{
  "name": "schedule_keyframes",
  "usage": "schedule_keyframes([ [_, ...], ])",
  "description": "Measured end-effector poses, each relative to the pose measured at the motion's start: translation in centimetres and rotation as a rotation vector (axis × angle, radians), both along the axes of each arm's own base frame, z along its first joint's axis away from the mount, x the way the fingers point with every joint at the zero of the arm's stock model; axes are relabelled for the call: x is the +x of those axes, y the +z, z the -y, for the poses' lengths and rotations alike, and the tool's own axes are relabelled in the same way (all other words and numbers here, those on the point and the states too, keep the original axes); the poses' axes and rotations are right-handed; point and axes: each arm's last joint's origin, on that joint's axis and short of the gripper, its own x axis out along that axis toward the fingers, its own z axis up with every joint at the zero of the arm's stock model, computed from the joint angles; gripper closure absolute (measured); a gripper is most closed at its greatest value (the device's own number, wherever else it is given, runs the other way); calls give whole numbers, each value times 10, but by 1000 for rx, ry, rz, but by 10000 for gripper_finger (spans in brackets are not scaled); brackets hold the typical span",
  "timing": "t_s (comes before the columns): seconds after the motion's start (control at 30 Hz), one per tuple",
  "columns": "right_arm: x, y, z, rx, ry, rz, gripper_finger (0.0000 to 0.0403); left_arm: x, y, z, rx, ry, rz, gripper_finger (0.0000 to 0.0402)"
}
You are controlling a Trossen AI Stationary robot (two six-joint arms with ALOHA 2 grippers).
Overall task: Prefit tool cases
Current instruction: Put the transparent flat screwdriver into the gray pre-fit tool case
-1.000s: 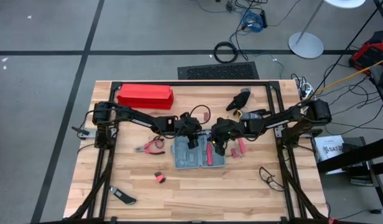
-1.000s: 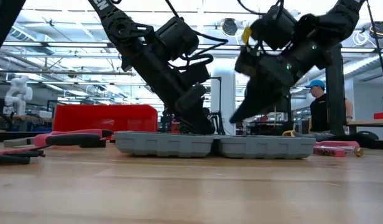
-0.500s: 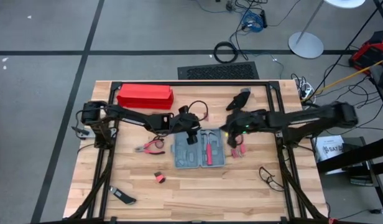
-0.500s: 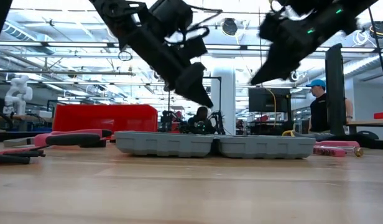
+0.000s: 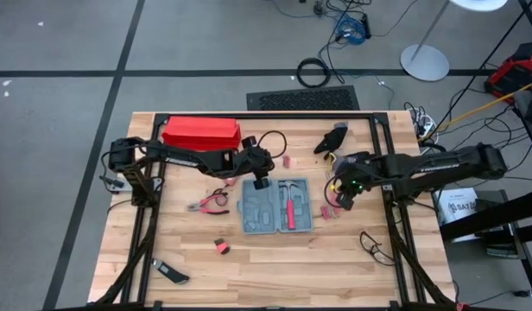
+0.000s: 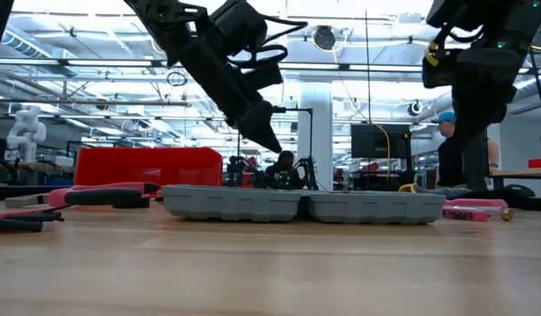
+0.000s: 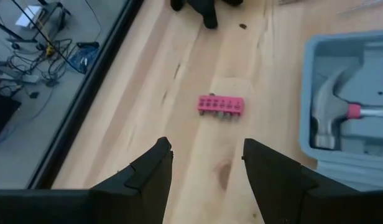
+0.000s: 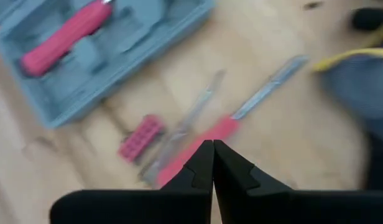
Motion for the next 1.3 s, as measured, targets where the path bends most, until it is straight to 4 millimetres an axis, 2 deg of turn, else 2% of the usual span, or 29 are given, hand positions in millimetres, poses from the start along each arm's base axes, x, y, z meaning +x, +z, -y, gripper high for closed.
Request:
schedule_keyframes([
  [0.17,19,-14,-5,70,35,-33,363,-2,-1,-7,0,17,-13,201],
  [0.4,43,-48,-7,67,60,-154,299,-9,-8,-10,-2,-9,-129,201],
  [0.63,55,-69,-4,61,39,-200,276,-14,-16,-9,-12,-16,-167,201],
  [0.87,60,-81,4,69,-5,-247,293,-15,-17,-8,-46,-15,-156,201],
  [1.1,63,-87,4,74,-18,-257,390,-15,-17,-7,-88,31,-128,201],
  [1.3,64,-77,6,31,-46,-175,398,-14,-17,-3,-104,43,-124,201],
])
